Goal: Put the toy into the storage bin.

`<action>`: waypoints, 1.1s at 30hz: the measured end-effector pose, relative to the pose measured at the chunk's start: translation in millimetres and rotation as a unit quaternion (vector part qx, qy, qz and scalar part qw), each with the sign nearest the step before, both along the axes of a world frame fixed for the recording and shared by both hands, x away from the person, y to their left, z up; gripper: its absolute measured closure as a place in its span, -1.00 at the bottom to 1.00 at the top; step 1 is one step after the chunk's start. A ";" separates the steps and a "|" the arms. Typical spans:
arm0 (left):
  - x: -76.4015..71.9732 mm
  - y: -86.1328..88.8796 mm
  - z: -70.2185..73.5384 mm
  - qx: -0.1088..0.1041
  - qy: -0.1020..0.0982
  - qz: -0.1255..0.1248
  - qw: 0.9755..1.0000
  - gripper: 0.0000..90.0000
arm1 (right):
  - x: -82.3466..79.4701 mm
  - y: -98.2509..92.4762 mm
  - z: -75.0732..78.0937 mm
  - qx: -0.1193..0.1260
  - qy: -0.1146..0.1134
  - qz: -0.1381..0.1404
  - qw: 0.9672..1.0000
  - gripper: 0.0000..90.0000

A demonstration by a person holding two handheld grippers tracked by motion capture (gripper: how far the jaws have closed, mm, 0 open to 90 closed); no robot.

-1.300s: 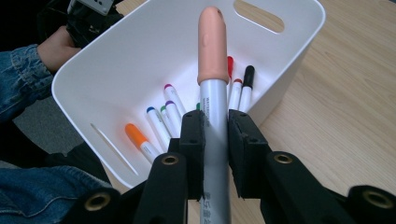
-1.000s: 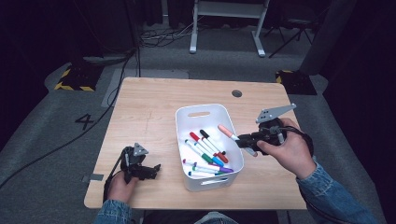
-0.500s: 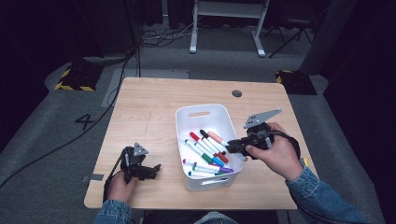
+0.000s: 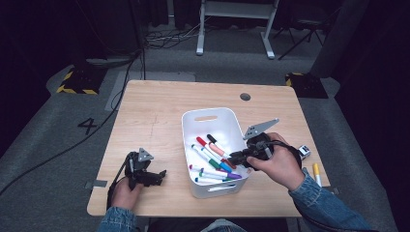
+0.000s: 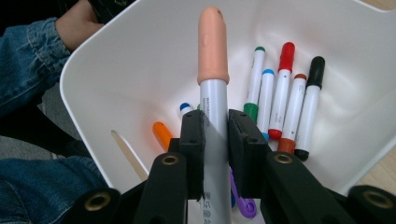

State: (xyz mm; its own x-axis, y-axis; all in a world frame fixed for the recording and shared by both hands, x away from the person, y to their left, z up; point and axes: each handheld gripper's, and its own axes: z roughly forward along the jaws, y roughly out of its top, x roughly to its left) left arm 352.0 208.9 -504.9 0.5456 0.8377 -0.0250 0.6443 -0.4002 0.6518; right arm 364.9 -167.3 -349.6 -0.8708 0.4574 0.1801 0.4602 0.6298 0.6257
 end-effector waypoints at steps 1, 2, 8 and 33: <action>0.0 -0.1 -0.2 0.000 -0.001 0.001 1.000 -1.00 | -0.3 0.5 -1.6 -0.007 0.001 0.000 1.000 0.71; 0.0 0.0 0.0 0.000 0.000 0.000 1.000 -1.00 | 0.1 1.3 -3.4 -0.008 0.000 0.001 1.000 0.71; 0.0 0.0 0.0 0.000 0.000 0.000 1.000 -1.00 | 0.8 5.5 -11.3 -0.026 0.008 0.003 1.000 0.71; 0.0 0.0 0.0 0.000 0.000 0.000 1.000 -1.00 | 0.6 4.8 -1.5 0.011 -0.041 -0.012 0.999 -0.08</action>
State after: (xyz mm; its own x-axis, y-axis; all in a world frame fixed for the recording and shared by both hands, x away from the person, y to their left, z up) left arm 352.0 208.8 -504.9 0.5455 0.8377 -0.0249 0.6442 -0.4000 0.6519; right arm 365.5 -162.5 -351.1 -0.8713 0.4760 0.1194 0.4229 0.6049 0.6747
